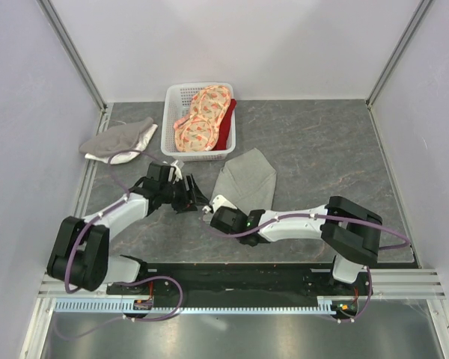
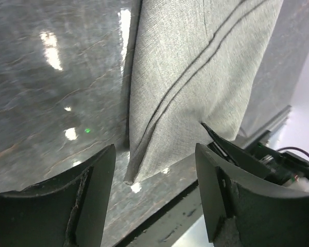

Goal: Fold the napkin, place the utensils inside, and roll it up
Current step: Roll the napkin with the utensil

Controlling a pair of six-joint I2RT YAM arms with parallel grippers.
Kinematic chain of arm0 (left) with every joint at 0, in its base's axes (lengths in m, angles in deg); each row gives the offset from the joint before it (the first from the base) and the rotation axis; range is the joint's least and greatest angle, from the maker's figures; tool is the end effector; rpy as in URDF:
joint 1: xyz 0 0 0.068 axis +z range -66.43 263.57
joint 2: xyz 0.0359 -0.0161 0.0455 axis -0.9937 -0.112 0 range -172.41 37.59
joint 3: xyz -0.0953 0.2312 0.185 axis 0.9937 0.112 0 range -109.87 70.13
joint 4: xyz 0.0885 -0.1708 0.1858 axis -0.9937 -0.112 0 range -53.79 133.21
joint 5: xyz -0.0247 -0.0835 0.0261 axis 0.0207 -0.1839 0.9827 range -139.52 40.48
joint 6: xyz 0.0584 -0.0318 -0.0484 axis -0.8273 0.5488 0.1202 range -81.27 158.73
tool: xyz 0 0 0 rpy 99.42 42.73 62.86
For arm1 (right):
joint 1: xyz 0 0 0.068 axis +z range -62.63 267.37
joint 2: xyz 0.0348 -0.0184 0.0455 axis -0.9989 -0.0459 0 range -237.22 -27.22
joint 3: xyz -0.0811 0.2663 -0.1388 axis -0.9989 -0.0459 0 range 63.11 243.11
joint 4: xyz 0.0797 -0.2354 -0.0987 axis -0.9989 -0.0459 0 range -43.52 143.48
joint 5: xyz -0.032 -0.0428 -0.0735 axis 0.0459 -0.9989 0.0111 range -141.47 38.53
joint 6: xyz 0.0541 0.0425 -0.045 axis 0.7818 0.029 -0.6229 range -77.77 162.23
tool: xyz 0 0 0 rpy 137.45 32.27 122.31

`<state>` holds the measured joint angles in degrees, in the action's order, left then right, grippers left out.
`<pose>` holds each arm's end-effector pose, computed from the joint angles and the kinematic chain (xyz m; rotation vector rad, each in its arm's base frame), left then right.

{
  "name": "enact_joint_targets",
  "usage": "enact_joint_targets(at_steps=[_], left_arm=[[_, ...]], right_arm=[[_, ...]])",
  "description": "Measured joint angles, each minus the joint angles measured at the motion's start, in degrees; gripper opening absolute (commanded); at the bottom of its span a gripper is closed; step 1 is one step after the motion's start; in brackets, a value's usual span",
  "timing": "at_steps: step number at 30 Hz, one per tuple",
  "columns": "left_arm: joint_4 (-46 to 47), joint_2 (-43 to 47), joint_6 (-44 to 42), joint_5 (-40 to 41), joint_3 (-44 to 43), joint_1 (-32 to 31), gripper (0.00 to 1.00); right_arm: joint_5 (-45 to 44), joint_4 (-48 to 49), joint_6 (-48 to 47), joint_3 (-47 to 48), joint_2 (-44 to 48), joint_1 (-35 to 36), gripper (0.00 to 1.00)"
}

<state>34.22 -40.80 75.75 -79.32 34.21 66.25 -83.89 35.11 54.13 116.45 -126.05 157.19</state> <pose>0.2468 -0.1142 0.1787 -0.2054 2.5908 -1.0258 0.1549 0.3103 0.1555 -1.0339 2.2075 -0.1652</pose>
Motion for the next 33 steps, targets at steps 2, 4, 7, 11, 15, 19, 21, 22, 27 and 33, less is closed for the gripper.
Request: enact_joint_targets(at_steps=[2,4,7,11,15,19,21,22,27,33], left_arm=[[-0.48,2.91,-0.83,2.16,1.49,-0.02,0.7],[-1.16,5.7,-1.42,4.48,3.06,-0.33,0.7],[-1.64,9.27,-1.81,7.17,5.09,-0.96,0.7],[-2.05,13.35,-2.01,9.16,6.86,-2.14,0.71],[-2.1,18.6,-2.36,11.74,7.89,-4.96,0.72],[-2.03,20.94,-2.6,14.05,7.93,-8.41,0.72],[-2.05,20.7,-2.6,15.28,7.98,-9.68,0.72],[-2.05,20.52,-2.6,15.93,8.04,-10.16,0.72],[-2.12,20.04,-2.86,18.64,8.15,-12.13,0.72],[-2.47,20.24,-3.23,20.81,8.15,-14.93,0.71]], right_arm=[[5.33,-2.16,-0.11,1.73,0.13,-1.62,0.0],[10.78,-4.15,0.0,3.5,0.15,-3.3,0.0],[19.15,-7.3,0.24,6.05,0.15,-5.95,0.0],[29.9,-10.45,0.83,8.96,-0.07,-9.79,0.0],[40.24,-12.17,1.55,10.91,-1.7,-13.73,0.0],[48.92,-12.85,1.84,11.02,-4.13,-17.42,0.0],[52.76,-12.81,1.84,10.99,-5.25,-19.17,0.0],[54.49,-12.57,1.84,10.88,-5.57,-20.0,0.0],[64.04,-10.8,1.79,9.77,-7.21,-24.55,0.0],[73.72,-8.5,1.6,8.92,-11.17,-28.76,0.0]])
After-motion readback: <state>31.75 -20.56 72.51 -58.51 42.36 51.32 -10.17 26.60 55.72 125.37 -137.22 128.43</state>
